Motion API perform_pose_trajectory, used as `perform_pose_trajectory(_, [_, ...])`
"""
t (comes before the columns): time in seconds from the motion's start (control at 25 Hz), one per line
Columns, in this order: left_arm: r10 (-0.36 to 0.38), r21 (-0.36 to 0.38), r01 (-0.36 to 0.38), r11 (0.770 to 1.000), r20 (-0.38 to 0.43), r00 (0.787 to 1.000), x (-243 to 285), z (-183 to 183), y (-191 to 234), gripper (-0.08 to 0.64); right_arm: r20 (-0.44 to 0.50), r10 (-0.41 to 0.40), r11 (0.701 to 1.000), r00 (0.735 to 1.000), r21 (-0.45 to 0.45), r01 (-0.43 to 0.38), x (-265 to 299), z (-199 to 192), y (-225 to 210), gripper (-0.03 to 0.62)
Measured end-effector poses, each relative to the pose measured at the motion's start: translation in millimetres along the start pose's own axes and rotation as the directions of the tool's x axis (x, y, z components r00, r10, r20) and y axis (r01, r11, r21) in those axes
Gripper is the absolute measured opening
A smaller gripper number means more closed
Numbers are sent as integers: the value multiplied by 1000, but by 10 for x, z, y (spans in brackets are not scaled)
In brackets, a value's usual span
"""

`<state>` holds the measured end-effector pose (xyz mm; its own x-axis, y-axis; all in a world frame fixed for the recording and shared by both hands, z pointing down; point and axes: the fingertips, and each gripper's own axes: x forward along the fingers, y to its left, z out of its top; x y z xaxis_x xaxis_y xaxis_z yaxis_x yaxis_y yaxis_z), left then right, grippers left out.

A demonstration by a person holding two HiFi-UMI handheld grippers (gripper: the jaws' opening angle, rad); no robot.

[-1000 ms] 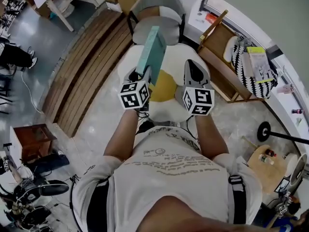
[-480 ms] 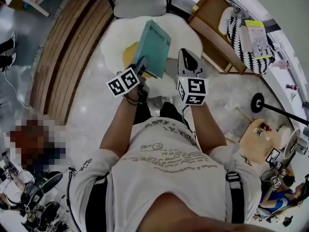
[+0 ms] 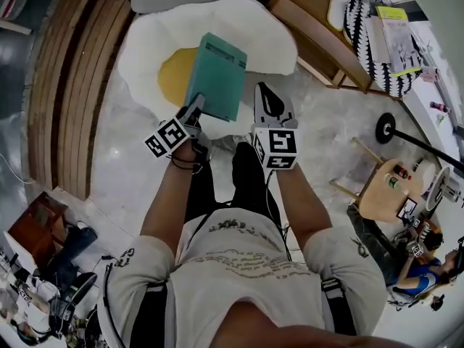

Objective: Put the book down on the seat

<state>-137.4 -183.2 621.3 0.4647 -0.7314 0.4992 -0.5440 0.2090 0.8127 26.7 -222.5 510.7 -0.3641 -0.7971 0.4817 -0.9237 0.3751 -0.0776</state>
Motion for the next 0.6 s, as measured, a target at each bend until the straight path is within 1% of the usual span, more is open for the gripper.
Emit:
perform_pose_trajectory(0.12, [-32,-59,31,998,-12,999,247,-93,356,176,-31,-9,1000,999,-4,9,226,-388,-15,29])
perform_pose_trajectory(0.24, [-43,-116,41,992,-20,999,454,-154,817,176,-62,-8,1000,998,-5,8,466,-795,40,29])
perform_pose_trajectory(0.44, [-69,-155,62,986,-40,997,844,-396,1409,176,-86,-13,1000,996,17,15,696,-1415,-50,29])
perform_pose_trajectory(0.52, [-91,-192,83,978,-33,995,992,-452,1606,176,-91,-13,999,996,29,16,786,-1640,-73,29])
perform_pose_trajectory(0.6, [-116,-249,106,963,-22,993,1130,-496,1767,176,-101,-10,1000,995,27,13,891,-1868,-76,29])
